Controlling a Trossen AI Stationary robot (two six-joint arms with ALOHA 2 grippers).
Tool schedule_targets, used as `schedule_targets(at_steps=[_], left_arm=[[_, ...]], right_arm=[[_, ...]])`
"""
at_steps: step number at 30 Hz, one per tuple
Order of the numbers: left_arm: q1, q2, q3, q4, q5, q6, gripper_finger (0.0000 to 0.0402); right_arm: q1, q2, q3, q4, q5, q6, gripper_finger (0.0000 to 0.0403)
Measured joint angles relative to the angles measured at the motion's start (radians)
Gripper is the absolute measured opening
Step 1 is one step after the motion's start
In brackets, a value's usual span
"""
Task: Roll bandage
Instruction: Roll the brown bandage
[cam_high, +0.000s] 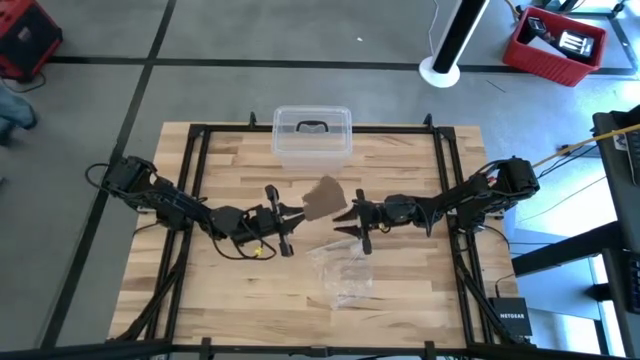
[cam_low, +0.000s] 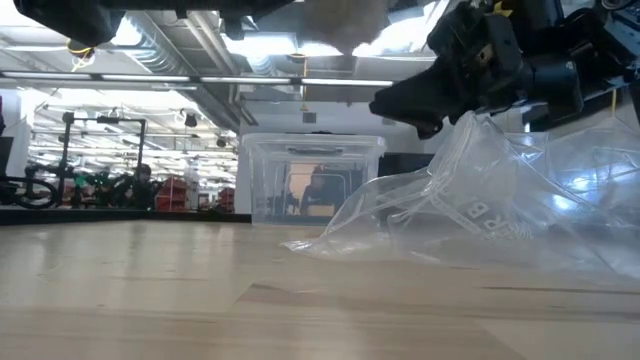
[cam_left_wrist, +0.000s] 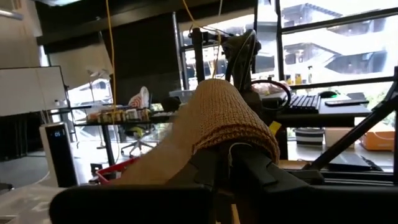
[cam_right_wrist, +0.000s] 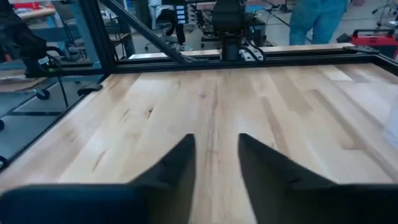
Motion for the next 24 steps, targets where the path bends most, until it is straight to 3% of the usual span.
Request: schedule_targets(at_steps=[7, 13, 19, 24], left_arm=[[-0.015, 0.000, 0.000, -0.014, 0.007, -0.012, 0.0019], [-0.035, 0.000, 0.000, -0.016, 0.007, -0.016, 0.0019], [-0.034, 0.000, 0.000, -0.017, 0.007, -0.017, 0.0019], [-0.036, 0.000, 0.000, -0.018, 0.007, -0.019, 0.0019]], right_arm=[[0.000, -0.016, 0.000, -0.058, 0.063, -0.099, 0.0198], [-0.047, -0.040, -0.001, -0.170, 0.022, -0.083, 0.0203], [-0.059, -0.040, -0.001, -0.103, -0.156, -0.060, 0.0204], [-0.059, -0.040, -0.001, -0.056, -0.139, -0.054, 0.0204]])
